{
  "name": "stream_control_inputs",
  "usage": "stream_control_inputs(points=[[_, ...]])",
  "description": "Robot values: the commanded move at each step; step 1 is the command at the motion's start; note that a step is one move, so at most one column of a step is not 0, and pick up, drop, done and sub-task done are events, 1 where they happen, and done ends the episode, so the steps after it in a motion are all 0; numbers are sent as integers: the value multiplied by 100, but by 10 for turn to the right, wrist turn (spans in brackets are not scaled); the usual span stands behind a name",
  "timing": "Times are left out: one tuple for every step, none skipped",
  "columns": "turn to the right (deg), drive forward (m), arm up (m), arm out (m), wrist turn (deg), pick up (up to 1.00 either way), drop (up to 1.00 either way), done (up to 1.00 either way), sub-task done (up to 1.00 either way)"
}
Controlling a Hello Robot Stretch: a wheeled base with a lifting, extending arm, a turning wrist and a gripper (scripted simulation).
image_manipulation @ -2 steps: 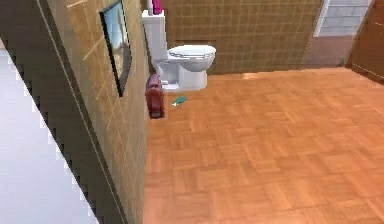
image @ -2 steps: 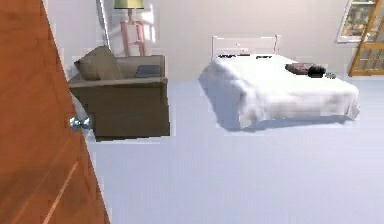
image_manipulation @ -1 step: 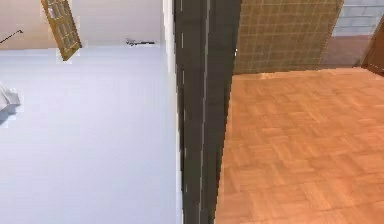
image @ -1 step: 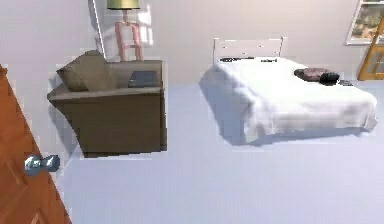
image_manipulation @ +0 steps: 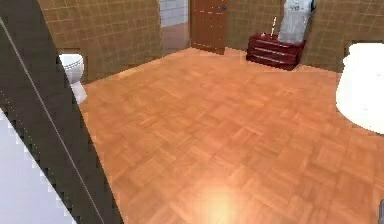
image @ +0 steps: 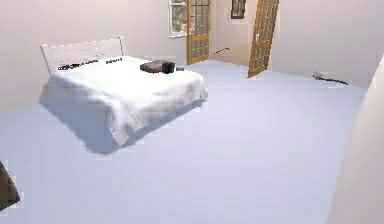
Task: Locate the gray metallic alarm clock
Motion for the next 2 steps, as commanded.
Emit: stream_control_inputs(points=[[0, 55, 0, 0, 0, 0, 0, 0, 0], [30, 0, 0, 0, 0, 0, 0, 0, 0]])
